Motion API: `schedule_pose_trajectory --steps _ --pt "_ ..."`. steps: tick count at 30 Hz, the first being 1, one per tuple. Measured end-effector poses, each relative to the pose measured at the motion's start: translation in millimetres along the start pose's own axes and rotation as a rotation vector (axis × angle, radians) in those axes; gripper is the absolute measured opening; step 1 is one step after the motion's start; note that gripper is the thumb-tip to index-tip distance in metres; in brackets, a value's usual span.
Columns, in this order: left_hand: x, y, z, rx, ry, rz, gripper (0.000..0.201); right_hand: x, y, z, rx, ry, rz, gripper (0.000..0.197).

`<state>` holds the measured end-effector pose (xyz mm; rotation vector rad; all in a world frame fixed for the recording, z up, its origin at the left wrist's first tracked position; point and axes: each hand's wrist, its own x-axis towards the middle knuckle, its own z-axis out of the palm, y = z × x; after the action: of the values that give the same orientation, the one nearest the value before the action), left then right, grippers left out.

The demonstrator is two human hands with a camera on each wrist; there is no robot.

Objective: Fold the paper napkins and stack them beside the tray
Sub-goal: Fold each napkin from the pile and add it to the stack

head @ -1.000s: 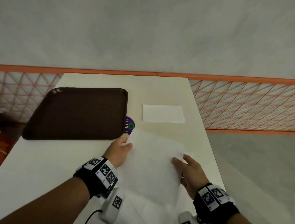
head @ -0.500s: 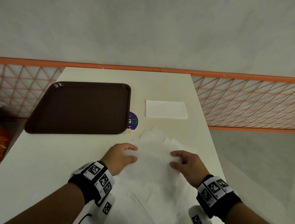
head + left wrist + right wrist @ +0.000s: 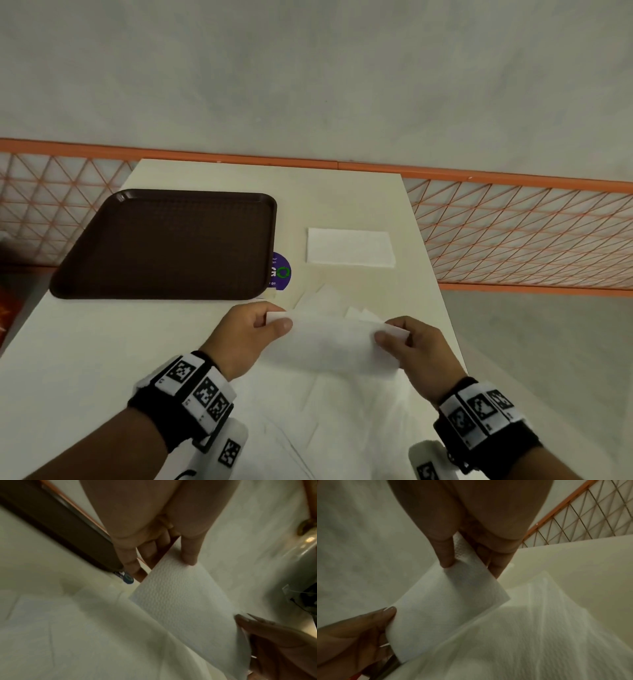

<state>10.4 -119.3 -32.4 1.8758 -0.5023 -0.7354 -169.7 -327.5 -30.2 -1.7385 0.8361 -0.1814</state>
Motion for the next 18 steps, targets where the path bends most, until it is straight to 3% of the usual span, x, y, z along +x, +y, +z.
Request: schedule_pose_trajectory --steps 3,7,10,14,18 --pt "5 -18 16 0.062 0.041 -0.093 0.006 9 19 7 -0.124 0.039 0.088 0.005" --pt "9 -49 42 0.355 0.022 -0.199 0.019 16 43 21 -0.437 0.050 0.150 0.018" --pt "6 -52 53 0.452 0.059 -0.211 0.023 11 46 38 -0.782 -0.010 -0.131 0.047" --pt "8 -57 56 0.486 0.058 -0.208 0.026 1 40 77 -1.059 -0.408 -0.371 0.082" --pt "7 -57 53 0.466 0.085 -0.204 0.028 1 60 89 -1.151 -0.491 -0.429 0.076"
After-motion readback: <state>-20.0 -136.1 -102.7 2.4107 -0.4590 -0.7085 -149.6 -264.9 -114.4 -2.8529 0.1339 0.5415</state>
